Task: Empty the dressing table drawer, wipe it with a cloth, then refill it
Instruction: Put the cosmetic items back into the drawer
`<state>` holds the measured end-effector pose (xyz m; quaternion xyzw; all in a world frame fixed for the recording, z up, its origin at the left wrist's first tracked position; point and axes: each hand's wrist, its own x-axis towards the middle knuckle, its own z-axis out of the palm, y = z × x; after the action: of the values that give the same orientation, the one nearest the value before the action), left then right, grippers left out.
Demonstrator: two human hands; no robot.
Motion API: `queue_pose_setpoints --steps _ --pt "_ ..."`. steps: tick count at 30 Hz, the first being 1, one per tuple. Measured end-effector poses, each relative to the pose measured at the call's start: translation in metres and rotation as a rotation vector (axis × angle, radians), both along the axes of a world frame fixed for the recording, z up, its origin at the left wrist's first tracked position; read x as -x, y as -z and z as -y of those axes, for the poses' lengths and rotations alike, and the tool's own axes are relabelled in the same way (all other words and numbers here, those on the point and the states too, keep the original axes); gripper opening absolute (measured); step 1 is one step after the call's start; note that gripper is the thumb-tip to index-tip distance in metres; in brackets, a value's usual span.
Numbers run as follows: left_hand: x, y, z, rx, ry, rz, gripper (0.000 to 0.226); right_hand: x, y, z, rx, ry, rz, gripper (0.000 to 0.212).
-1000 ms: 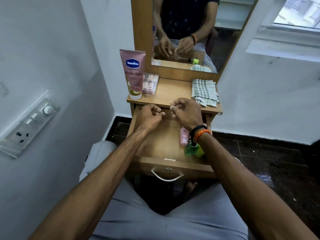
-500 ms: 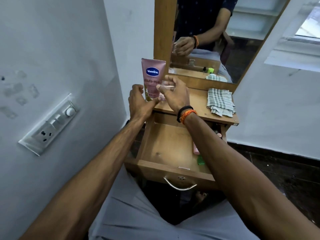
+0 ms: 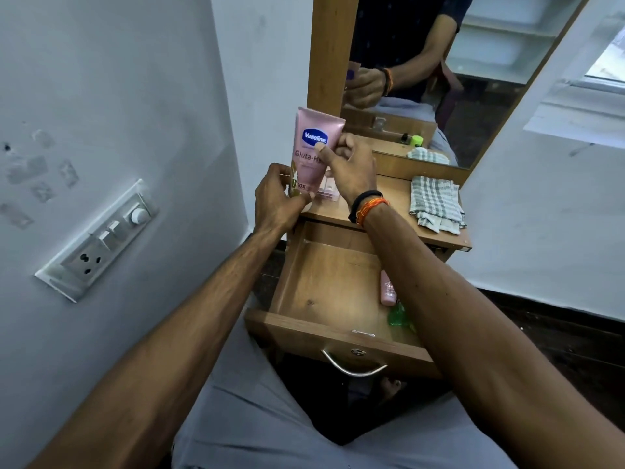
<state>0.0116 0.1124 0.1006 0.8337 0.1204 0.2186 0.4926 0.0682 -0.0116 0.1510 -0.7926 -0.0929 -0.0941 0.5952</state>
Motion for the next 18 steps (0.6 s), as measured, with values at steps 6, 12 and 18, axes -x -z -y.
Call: queue_pose_setpoints --steps 6,12,18 --pt "0.029 0.002 -0.001 0.005 0.195 0.010 0.064 0.022 -0.007 0.043 -0.136 0.036 -0.112 0.021" --pt "0.046 0.016 0.012 -0.197 0.378 -0.010 0.075 0.055 0.012 0.091 -0.262 -0.010 -0.352 0.023" --pt "0.052 0.027 0.018 -0.278 0.543 -0.106 0.069 0.071 0.031 0.130 -0.207 -0.025 -0.529 0.023"
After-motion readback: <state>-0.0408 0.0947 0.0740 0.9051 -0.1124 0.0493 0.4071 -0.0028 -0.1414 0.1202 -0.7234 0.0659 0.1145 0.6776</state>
